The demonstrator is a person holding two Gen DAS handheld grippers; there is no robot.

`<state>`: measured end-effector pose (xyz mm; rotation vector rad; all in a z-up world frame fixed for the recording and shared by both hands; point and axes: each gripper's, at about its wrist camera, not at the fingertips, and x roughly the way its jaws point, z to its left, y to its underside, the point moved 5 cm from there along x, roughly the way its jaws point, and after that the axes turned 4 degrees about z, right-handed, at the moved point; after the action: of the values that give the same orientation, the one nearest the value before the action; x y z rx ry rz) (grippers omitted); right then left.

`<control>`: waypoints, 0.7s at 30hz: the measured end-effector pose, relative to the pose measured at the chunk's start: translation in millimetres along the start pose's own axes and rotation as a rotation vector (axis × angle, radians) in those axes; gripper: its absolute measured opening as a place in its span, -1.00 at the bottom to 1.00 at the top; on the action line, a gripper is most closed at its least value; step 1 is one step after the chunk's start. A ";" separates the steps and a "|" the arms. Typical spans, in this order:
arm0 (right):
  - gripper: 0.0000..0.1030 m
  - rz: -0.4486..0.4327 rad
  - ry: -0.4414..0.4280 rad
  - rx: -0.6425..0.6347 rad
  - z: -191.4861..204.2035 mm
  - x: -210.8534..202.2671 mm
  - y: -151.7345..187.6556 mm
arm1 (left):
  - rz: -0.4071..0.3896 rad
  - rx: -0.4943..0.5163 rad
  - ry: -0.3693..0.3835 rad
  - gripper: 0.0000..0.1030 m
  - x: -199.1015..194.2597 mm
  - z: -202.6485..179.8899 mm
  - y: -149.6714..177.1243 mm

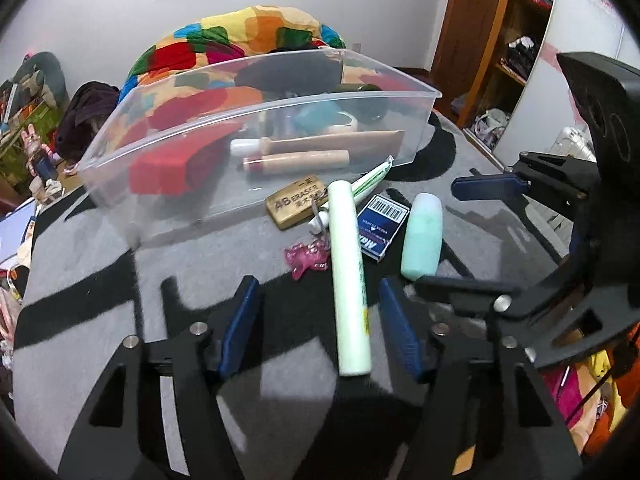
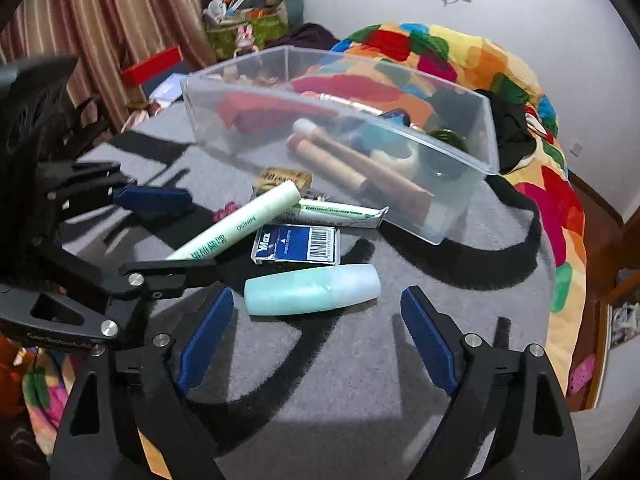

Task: Organize objects
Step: 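Grasp the white-green tube with the left tool while the right tool grasps the mint-green bottle, then lower the white-green tube and mint-green bottle into the clear box and release both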

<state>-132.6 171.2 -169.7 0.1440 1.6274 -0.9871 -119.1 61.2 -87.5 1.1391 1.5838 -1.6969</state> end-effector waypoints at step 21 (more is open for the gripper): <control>0.38 -0.083 -0.010 0.131 -15.4 -21.9 -6.3 | -0.108 -0.048 -0.005 -0.72 -30.8 15.1 4.8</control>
<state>-140.7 186.1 -148.1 0.1610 1.5698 -1.1567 -103.1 41.0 -64.3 1.0422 1.7015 -1.7192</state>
